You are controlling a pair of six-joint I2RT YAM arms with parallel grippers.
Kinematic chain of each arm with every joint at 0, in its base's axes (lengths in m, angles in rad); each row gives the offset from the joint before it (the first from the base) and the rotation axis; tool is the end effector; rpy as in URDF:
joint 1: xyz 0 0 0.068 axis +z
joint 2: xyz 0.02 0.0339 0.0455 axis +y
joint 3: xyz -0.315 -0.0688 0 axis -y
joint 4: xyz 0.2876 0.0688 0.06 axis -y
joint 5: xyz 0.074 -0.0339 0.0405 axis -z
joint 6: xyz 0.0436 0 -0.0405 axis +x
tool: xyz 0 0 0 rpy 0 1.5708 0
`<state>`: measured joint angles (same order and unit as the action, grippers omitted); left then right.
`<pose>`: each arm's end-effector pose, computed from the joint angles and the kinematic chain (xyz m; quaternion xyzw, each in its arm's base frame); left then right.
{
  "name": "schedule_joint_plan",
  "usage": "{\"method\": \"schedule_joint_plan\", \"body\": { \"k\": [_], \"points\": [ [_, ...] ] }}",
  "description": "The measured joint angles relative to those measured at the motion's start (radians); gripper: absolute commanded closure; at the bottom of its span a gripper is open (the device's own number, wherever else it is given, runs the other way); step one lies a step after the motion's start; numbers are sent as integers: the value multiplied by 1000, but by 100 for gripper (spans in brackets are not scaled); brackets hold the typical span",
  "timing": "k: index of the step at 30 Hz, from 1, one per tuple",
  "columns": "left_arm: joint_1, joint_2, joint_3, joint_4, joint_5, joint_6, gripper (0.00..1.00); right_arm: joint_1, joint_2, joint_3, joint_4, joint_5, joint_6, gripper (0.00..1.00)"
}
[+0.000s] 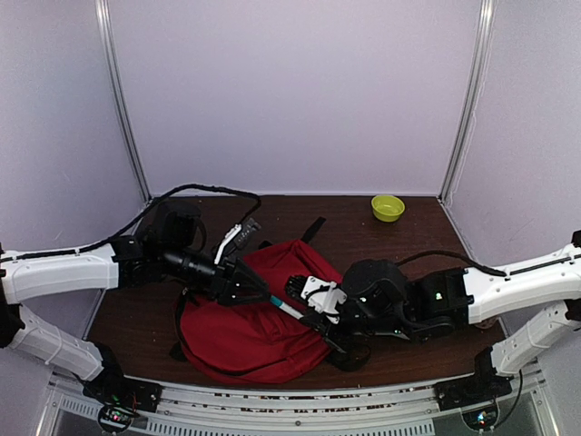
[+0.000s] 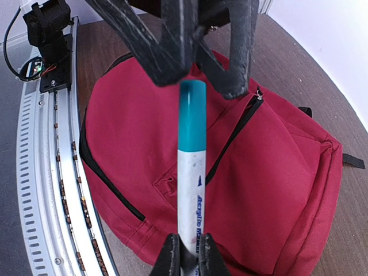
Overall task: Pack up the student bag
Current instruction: Pass from the right arm to the left
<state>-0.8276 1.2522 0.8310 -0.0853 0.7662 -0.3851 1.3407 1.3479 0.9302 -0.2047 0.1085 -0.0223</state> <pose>0.1811 -0.2417 0.2987 0.3604 0.7382 -0.5329 0.2032 0.0805 0.3231 0.2905 -0.5404 0.7055 0.2411 0.3900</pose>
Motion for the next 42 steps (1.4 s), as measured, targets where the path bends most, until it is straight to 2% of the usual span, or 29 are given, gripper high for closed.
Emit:
{"method": "schedule_joint_plan", "body": {
  "k": [8, 10, 17, 32, 35, 36, 37, 38, 42],
  "points": [
    [-47, 71, 14, 30, 11, -2, 67, 18, 13, 26, -1, 0, -2, 100],
    [-52, 77, 14, 34, 16, -5, 77, 19, 14, 29, 0, 2, -2, 100],
    [-57, 80, 15, 40, 24, -3, 100, 19, 19, 29, -4, 22, -2, 100],
    [-57, 79, 16, 46, 11, -2, 100, 19, 21, 50, -39, 31, 4, 100],
    [-58, 79, 16, 47, 9, -2, 100, 19, 21, 56, -47, 32, 12, 91],
    [-58, 77, 16, 47, 7, -2, 100, 19, 22, 61, -54, 32, 17, 83],
    [-58, 75, 16, 48, 5, -2, 100, 19, 23, 64, -58, 32, 22, 70],
    [-58, 73, 16, 48, 2, -2, 100, 19, 25, 71, -66, 35, 28, 64],
    [-60, 60, 16, 34, -55, 2, 100, 19, 39, 115, -90, 43, 67, 46]
  ]
}}
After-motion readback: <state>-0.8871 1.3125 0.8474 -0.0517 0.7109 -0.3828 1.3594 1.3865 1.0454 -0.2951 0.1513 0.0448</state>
